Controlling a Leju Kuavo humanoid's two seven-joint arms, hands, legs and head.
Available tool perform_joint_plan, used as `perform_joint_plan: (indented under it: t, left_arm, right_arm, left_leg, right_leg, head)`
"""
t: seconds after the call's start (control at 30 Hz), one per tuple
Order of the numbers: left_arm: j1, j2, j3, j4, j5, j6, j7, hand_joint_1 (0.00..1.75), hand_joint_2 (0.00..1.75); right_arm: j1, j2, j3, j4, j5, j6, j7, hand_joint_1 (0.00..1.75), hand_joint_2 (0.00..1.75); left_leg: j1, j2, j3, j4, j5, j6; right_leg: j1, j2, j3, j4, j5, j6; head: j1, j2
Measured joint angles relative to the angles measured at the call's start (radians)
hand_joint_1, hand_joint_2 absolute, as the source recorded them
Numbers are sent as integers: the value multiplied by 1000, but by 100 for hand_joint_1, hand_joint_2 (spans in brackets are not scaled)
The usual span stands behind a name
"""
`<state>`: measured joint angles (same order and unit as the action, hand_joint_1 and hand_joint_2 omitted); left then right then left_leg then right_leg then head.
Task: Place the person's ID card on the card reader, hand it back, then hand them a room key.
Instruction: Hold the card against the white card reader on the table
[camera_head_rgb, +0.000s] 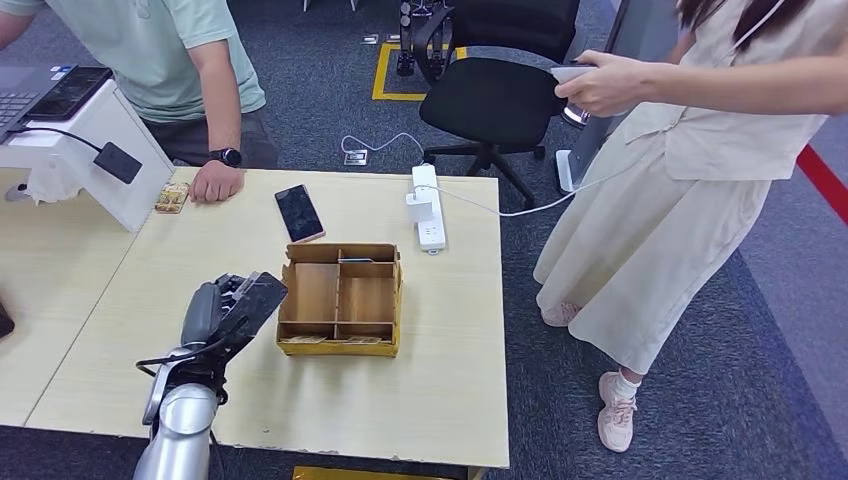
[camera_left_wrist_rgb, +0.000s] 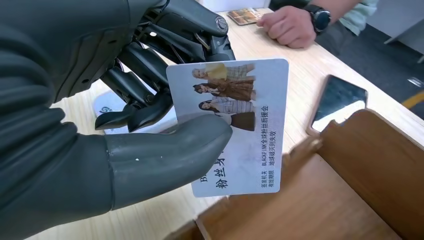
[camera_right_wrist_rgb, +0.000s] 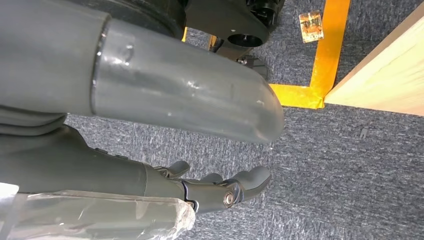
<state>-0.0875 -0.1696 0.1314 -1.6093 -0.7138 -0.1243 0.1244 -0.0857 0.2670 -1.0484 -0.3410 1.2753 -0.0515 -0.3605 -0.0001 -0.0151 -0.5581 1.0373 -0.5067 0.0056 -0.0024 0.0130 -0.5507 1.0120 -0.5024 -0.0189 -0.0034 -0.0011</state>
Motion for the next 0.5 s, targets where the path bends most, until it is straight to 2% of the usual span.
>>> perform_joint_plan:
  t: [0.2, 0.5]
  left_arm:
    - [11, -3, -47, 3, 13, -4, -3, 175, 175]
    - [13, -6, -66, 4, 18, -4, -3, 175, 175]
  right_arm:
    - [0, 0, 0, 0, -1, 0, 0, 0, 0]
    - [-1, 0, 0, 0, 1, 0, 2, 0, 0]
  left_leg:
    - [0, 0, 0, 0, 0, 0]
    - [0, 0, 0, 0, 0, 0]
  right_leg:
    - [0, 0, 0, 0, 0, 0]
    - [0, 0, 0, 0, 0, 0]
  head:
    - [0, 0]
    - [0, 0]
